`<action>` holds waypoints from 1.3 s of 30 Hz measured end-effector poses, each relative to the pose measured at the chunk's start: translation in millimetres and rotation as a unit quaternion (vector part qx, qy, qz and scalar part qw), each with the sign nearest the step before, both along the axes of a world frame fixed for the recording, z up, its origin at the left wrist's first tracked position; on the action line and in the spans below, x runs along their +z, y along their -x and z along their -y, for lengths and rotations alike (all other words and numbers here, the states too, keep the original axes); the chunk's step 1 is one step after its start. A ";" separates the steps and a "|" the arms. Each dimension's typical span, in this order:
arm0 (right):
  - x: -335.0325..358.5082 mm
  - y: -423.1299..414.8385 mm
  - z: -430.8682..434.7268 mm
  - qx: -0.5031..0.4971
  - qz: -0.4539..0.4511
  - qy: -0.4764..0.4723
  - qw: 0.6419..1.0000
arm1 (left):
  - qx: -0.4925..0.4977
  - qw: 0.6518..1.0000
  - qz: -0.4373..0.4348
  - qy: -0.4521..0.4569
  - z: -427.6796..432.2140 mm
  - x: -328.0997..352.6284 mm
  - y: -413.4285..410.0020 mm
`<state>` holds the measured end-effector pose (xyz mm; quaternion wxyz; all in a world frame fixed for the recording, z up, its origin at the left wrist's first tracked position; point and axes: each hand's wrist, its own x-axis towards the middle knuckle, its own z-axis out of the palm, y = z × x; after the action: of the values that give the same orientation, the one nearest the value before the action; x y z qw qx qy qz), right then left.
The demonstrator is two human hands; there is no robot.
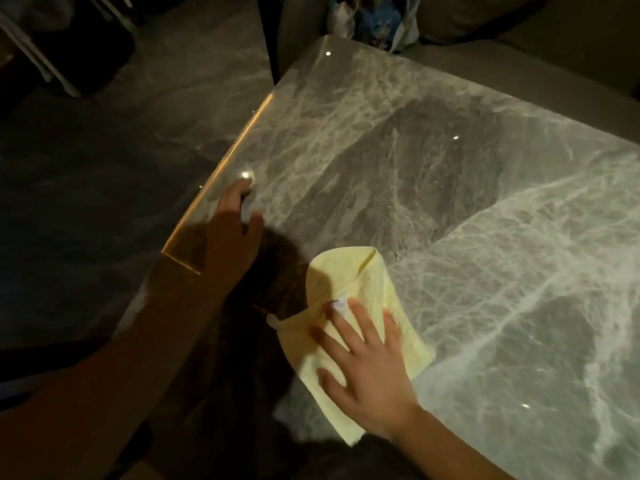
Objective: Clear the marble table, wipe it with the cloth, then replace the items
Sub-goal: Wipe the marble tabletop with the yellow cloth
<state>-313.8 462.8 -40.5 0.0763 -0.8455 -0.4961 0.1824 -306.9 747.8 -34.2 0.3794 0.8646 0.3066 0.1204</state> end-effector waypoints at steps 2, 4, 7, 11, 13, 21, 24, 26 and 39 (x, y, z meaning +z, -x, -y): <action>-0.3 -0.3 -9.1 -0.011 -0.004 0.014 1.000 | 0.022 0.997 -0.056 -0.047 -4.9 4.6 29.0; -3.5 -0.6 -21.6 -0.019 0.005 0.027 0.999 | 0.017 0.982 -0.144 -0.120 -11.6 3.5 55.5; -9.7 -9.5 -48.7 -0.036 0.032 0.033 0.998 | -0.005 0.967 -0.206 -0.153 -11.7 -11.2 68.8; -16.0 -44.4 -106.7 -0.025 0.058 0.029 0.998 | 0.021 0.966 -0.202 -0.161 -7.1 -18.5 63.2; -16.8 -68.2 -140.7 -0.032 0.049 0.009 0.998 | 0.014 0.961 -0.211 -0.179 -9.9 -23.1 65.7; -19.1 -155.9 -248.9 -0.041 0.076 -0.001 0.996 | 0.005 0.966 -0.199 -0.166 -12.1 -27.6 62.0; -19.7 -180.0 -275.9 -0.049 0.089 -0.025 0.995 | 0.006 0.964 -0.210 -0.162 -12.3 -26.1 60.9; -22.3 -184.3 -281.3 -0.055 0.095 -0.032 0.993 | 0.005 0.965 -0.209 -0.160 -11.8 -25.3 61.2; -14.5 -89.6 -190.7 0.033 0.045 0.010 0.998 | 0.100 0.989 -0.100 -0.050 -7.1 -1.8 60.2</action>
<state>-224.2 653.4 -55.0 0.0392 -0.8367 -0.5247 0.1518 -367.2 754.9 -36.0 0.2890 0.8554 0.4212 0.0862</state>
